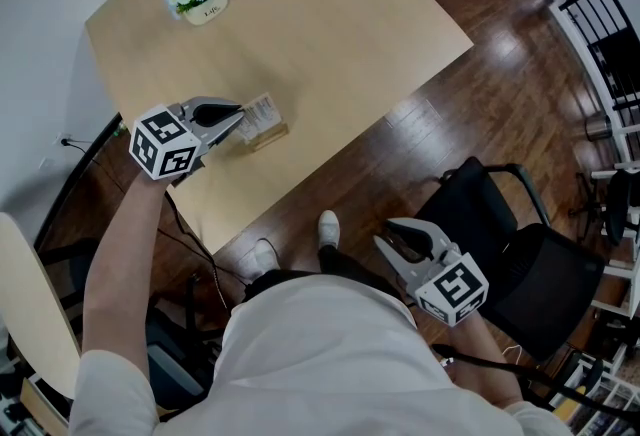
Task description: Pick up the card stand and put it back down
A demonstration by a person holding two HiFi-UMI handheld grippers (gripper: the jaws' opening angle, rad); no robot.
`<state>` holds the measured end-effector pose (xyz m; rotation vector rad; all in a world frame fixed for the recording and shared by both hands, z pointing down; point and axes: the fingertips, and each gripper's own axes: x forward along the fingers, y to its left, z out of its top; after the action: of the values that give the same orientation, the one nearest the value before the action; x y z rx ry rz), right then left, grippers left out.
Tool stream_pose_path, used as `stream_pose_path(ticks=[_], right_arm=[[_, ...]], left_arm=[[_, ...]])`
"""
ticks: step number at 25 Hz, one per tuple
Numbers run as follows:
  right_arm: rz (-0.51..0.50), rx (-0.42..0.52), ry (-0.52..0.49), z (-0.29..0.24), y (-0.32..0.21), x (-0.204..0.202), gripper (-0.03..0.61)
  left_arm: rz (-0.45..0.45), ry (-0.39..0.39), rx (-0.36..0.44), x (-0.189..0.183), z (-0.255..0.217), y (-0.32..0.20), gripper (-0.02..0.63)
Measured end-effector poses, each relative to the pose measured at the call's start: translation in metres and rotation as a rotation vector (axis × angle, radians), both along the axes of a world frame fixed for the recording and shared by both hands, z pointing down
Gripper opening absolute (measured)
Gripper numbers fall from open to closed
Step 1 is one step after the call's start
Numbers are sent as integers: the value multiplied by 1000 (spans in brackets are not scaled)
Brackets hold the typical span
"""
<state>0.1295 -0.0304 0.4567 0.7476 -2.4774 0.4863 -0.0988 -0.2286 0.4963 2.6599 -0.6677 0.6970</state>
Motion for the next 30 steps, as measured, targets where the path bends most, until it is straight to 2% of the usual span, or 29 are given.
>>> stream_pose_path(ticks=[14,27,30], right_arm=[[5,-10,-3,2,-1,4,95],[-15,-13,3,2,1,0,95],[-23,-9,6,1,0,-2,95]], left_arm=[[40,-69,-7,16,38,7,18],[13,-62,10,13,45,3,25],[-9,-44,23,11,37,0,59]])
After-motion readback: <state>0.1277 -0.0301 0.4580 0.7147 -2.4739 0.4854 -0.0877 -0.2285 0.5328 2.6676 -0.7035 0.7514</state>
